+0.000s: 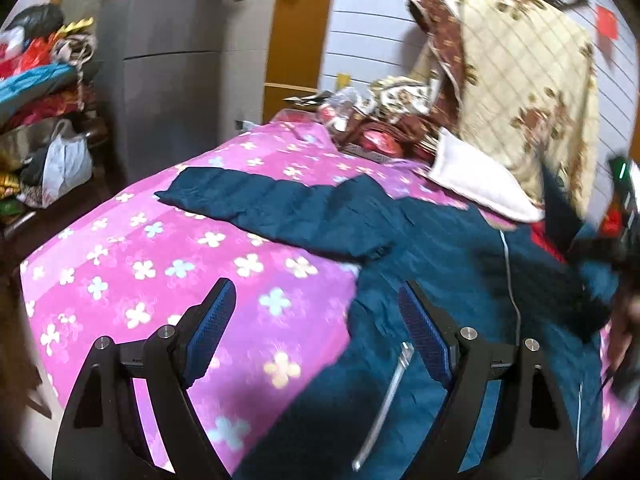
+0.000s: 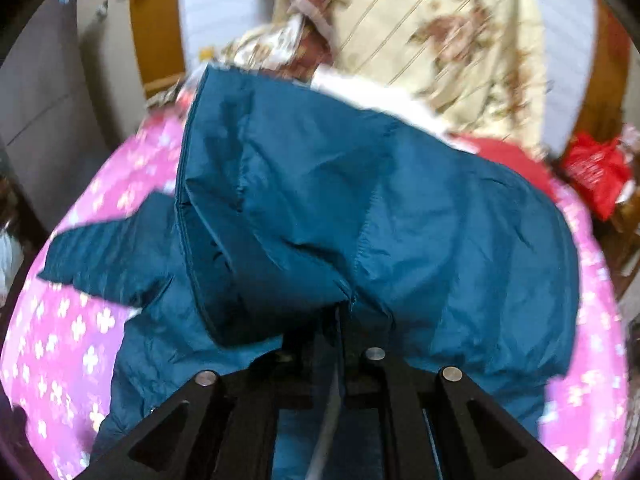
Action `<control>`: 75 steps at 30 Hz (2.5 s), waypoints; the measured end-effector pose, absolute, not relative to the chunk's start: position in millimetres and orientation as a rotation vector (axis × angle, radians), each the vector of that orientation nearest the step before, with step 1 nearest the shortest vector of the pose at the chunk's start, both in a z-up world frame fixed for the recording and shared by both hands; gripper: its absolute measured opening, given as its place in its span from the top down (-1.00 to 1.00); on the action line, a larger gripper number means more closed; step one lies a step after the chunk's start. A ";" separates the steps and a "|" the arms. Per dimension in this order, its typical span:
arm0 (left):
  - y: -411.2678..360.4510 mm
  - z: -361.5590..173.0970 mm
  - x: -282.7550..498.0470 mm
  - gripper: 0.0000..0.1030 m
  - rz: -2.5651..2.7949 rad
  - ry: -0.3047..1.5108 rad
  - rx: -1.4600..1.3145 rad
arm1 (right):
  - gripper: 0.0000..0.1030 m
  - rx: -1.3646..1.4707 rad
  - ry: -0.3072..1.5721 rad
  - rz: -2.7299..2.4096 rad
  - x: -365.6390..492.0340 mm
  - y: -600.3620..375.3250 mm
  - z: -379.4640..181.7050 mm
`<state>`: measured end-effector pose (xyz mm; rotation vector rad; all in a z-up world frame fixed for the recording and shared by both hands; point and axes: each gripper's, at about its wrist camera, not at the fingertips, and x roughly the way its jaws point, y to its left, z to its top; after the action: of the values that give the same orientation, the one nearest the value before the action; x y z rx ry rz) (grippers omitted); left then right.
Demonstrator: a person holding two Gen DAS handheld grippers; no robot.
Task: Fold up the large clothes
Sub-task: 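Grasp the sleeve cuff with the right gripper and fold it across the jacket body, then release the folded sleeve with the right gripper and withdraw, then grasp the other sleeve with the left gripper and fold it across the body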
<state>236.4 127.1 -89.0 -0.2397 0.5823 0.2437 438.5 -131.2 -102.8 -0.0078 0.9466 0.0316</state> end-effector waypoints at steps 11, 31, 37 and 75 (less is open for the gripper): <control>189.2 -127.5 246.0 -0.62 0.433 0.583 -0.277 | 0.83 0.089 1.170 0.079 460.6 -116.4 -189.2; 243.8 -150.8 254.6 -0.62 0.497 0.647 -0.384 | 0.07 0.051 1.147 0.046 464.3 -79.3 -195.6; 258.5 -156.6 259.4 -0.62 0.523 0.669 -0.398 | 0.07 -0.025 1.189 0.026 505.7 -44.3 -213.4; 380.6 -178.5 409.6 -0.62 0.256 0.854 -0.898 | 0.07 0.294 0.992 0.228 269.7 -203.7 -203.6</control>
<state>409.6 380.6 -178.5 -0.8984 0.8541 0.2560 269.7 -203.7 -203.6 0.2943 0.9922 0.2276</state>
